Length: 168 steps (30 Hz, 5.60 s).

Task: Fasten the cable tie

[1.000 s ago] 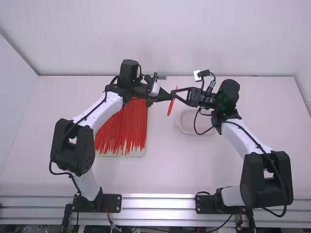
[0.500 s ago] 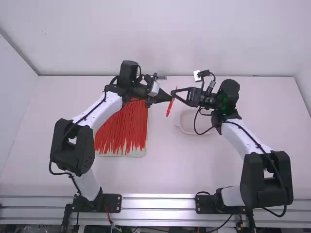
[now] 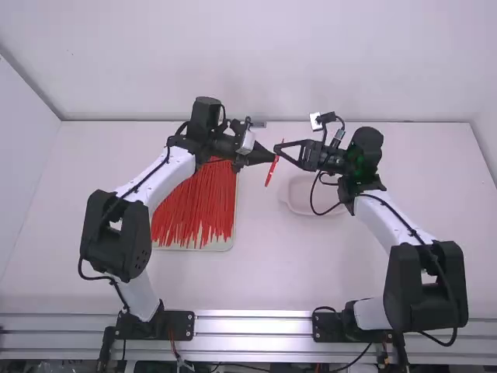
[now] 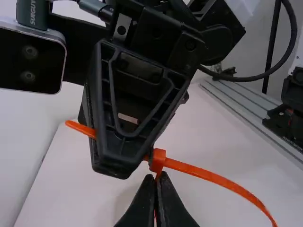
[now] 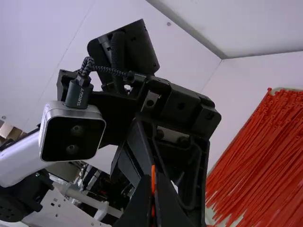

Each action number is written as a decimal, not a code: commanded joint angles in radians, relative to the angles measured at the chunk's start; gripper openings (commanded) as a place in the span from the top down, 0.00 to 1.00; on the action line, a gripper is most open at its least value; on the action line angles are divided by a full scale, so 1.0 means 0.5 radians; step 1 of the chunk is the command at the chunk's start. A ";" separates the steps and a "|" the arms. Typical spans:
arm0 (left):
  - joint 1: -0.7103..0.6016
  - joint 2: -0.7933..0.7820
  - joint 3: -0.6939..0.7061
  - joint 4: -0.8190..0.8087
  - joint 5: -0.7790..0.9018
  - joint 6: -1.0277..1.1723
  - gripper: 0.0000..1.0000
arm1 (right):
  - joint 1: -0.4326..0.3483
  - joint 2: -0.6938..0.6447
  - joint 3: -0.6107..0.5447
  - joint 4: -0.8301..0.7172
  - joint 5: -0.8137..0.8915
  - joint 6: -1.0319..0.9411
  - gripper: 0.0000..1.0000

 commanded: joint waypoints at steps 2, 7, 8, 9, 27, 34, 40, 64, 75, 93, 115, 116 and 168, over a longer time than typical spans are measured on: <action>0.020 -0.004 -0.010 -0.014 0.018 0.008 0.98 | 0.006 -0.001 0.037 0.085 -0.018 0.010 1.00; 0.011 -0.003 -0.010 -0.025 0.034 0.010 0.98 | 0.037 -0.001 0.037 0.226 -0.004 0.087 1.00; -0.002 -0.004 -0.010 -0.051 0.034 0.035 0.98 | 0.034 -0.001 0.041 0.273 -0.005 0.122 1.00; -0.007 -0.003 -0.010 -0.092 0.027 0.090 0.98 | 0.026 -0.001 0.051 0.293 -0.005 0.135 1.00; -0.007 -0.003 -0.091 -0.349 -0.053 0.388 0.98 | 0.021 -0.001 0.383 0.278 -0.096 0.231 1.00; -0.010 -0.003 -0.241 -0.249 -0.031 0.413 0.98 | 0.021 -0.001 0.577 0.163 -0.122 0.244 1.00; -0.010 -0.003 -0.298 -0.227 -0.031 0.413 0.98 | 0.012 -0.001 0.707 0.157 -0.127 0.276 1.00; 0.103 -0.004 -0.298 0.767 0.037 -0.745 0.98 | -0.024 0.001 0.728 -0.620 -0.346 -0.372 0.27; 0.128 -0.004 -0.298 1.466 0.037 -1.469 0.98 | -0.031 0.001 0.728 -1.386 -0.314 -1.141 0.01; 0.073 -0.004 -0.298 1.485 0.066 -1.524 0.98 | 0.047 0.001 0.729 -1.427 -0.063 -1.199 0.16; 0.072 -0.004 -0.298 1.471 0.066 -1.492 0.98 | 0.084 0.001 0.729 -1.390 -0.063 -1.200 0.73; 0.072 -0.004 -0.298 1.471 0.066 -1.491 0.98 | 0.087 0.001 0.729 -1.390 -0.063 -1.201 0.74; 0.462 -0.004 -0.298 -0.037 -0.583 -1.282 0.01 | -0.088 0.001 0.279 -1.810 1.019 -2.014 1.00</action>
